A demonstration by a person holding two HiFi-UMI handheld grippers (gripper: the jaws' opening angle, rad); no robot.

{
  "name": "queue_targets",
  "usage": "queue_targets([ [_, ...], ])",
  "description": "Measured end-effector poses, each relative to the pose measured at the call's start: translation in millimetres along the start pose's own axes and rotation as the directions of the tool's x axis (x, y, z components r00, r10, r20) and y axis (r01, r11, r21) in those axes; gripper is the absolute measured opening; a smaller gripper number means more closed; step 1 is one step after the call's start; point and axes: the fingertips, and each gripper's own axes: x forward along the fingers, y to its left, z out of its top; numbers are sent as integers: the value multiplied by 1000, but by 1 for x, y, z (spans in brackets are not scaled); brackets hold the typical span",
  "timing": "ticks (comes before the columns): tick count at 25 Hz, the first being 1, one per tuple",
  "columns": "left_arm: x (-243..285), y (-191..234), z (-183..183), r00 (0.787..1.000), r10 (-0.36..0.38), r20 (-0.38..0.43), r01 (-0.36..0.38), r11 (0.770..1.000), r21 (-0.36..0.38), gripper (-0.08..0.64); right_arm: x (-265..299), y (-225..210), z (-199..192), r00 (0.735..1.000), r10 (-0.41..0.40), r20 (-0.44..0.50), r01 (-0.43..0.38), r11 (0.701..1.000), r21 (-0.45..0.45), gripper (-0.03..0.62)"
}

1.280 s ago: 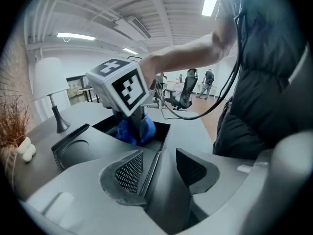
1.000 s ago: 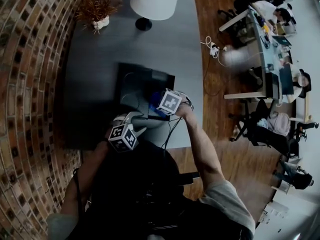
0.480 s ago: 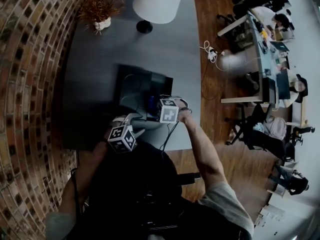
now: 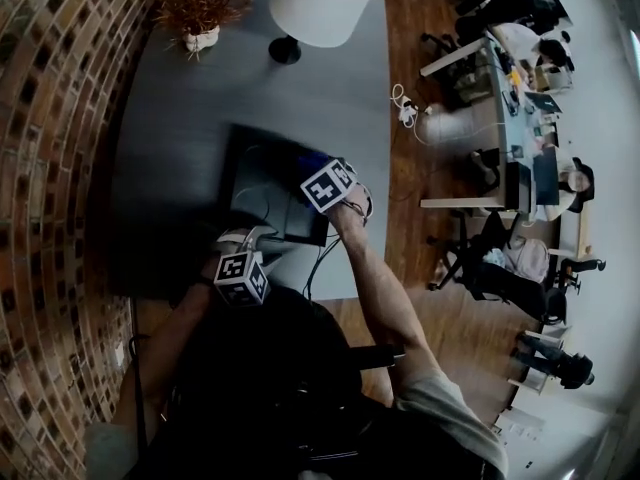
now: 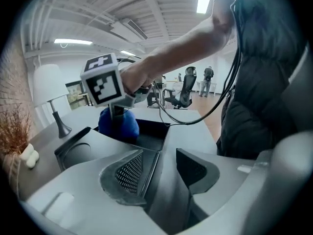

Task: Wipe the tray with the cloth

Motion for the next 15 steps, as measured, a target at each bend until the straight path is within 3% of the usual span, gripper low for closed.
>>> queue_targets([
  [2, 0, 0, 3, 1000, 1, 7, -2, 1000, 8, 201, 12, -12, -13, 987, -80, -138, 63, 990, -124, 163],
  [3, 0, 1, 5, 1000, 1, 15, -1, 1000, 11, 201, 17, -8, -21, 975, -55, -214, 20, 986, -163, 163],
  [5, -2, 0, 6, 1000, -2, 29, 1, 1000, 11, 201, 20, 2, -30, 944, 44, -327, -96, 985, -145, 161],
  [6, -2, 1, 7, 999, -1, 34, 1, 1000, 10, 201, 17, -1, -28, 934, 65, -353, -113, 987, -117, 161],
  [8, -2, 3, 8, 999, 5, 43, -5, 1000, 9, 201, 10, -23, -20, 919, 11, -394, -60, 992, -113, 160],
  [9, -1, 3, 8, 999, 5, 48, -6, 1000, 8, 201, 7, -34, -18, 905, -46, -422, -26, 987, -162, 158],
  [10, -1, 3, 9, 999, 3, 52, -3, 1000, 7, 201, 6, -40, -17, 884, -107, -456, -5, 971, -238, 160],
  [12, -2, 2, 9, 998, -3, 59, 2, 1000, 5, 201, 8, -40, -21, 829, -217, -516, -19, 911, -412, 160],
  [15, -4, 2, 9, 998, -6, 70, 6, 1000, 3, 201, 15, -21, -39, 766, -285, -576, -107, 827, -552, 160],
])
